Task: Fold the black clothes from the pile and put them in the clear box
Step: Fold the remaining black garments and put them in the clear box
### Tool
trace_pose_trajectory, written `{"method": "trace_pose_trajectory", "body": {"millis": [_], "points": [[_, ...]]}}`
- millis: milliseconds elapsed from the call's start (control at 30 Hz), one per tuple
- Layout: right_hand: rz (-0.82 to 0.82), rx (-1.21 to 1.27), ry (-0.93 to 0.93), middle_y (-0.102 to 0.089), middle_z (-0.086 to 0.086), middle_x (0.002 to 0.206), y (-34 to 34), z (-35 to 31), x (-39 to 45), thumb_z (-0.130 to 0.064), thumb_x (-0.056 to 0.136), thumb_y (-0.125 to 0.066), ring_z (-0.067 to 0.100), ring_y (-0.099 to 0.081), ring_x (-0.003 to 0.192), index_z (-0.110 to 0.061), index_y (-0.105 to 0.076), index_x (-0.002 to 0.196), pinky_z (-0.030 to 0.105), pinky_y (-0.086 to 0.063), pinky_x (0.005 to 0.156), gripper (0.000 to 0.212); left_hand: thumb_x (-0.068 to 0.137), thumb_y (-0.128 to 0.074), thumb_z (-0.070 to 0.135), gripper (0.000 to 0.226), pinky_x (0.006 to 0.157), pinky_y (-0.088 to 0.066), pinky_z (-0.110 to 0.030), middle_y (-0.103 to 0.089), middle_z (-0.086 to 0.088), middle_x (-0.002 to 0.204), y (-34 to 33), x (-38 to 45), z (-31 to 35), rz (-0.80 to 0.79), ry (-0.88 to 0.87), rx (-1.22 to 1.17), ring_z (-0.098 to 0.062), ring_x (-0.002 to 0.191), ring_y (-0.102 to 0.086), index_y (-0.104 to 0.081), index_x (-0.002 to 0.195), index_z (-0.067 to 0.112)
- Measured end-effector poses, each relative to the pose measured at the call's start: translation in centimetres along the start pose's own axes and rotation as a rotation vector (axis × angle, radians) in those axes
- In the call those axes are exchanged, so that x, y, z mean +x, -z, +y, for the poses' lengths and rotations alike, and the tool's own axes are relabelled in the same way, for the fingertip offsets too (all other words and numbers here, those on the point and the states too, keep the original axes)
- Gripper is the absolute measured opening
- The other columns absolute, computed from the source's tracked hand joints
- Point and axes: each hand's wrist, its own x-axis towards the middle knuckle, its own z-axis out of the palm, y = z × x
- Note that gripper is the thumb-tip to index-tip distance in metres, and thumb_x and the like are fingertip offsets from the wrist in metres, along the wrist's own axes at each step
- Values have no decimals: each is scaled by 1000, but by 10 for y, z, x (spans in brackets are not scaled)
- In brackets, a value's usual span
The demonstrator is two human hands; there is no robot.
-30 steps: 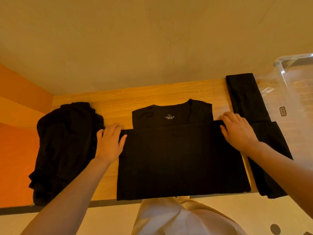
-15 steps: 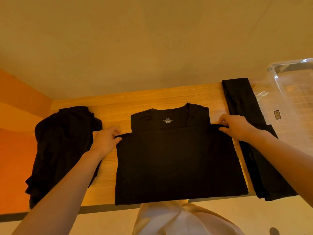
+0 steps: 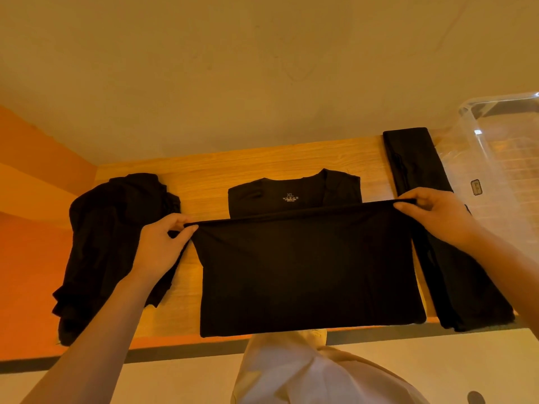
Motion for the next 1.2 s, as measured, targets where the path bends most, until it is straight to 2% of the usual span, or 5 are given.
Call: {"method": "trace_pose_trajectory", "body": {"millis": [400, 567, 700, 833, 1200], "points": [[146, -257, -19, -65, 8, 99, 3, -36, 77, -30, 92, -59, 23, -61, 95, -12, -63, 114, 31, -45, 81, 28, 91, -63, 29, 23, 99, -40, -32, -64, 3, 96, -6, 81, 26, 122, 40, 142, -16, 99, -61, -67, 109, 15], [278, -656, 53, -48, 15, 136, -40, -15, 98, -36, 92, -58, 34, -42, 129, -9, -44, 134, 53, -28, 107, 52, 94, -53, 38, 47, 105, -20, -51, -45, -7, 142, -53, 96, 7, 43, 53, 537, -27, 131, -38, -45, 135, 15], [262, -701, 285, -31, 11, 153, -96, -25, 79, -35, 98, -45, 28, -28, 142, -8, -35, 144, 47, -17, 116, 54, 98, -45, 39, 53, 107, -22, -47, -30, -8, 154, -95, 65, 20, 70, -229, 560, -24, 142, -26, -37, 143, 12], [39, -757, 378, -19, 4, 159, -170, -38, 72, -44, 99, -25, 20, -17, 146, -17, -26, 150, 45, -13, 119, 58, 102, -23, 44, 56, 117, -10, -42, -7, -1, 161, -155, 49, 59, -199, -473, 591, -16, 148, -2, -18, 152, 20], [123, -813, 69, 12, -4, 160, -88, 32, 99, -62, 94, -3, 9, 17, 145, -21, 9, 153, 38, 6, 120, 73, 96, -6, 60, 67, 119, 6, -43, 14, 5, 160, -99, 113, -16, -193, -234, 680, -10, 145, 18, 10, 152, 27]]}}
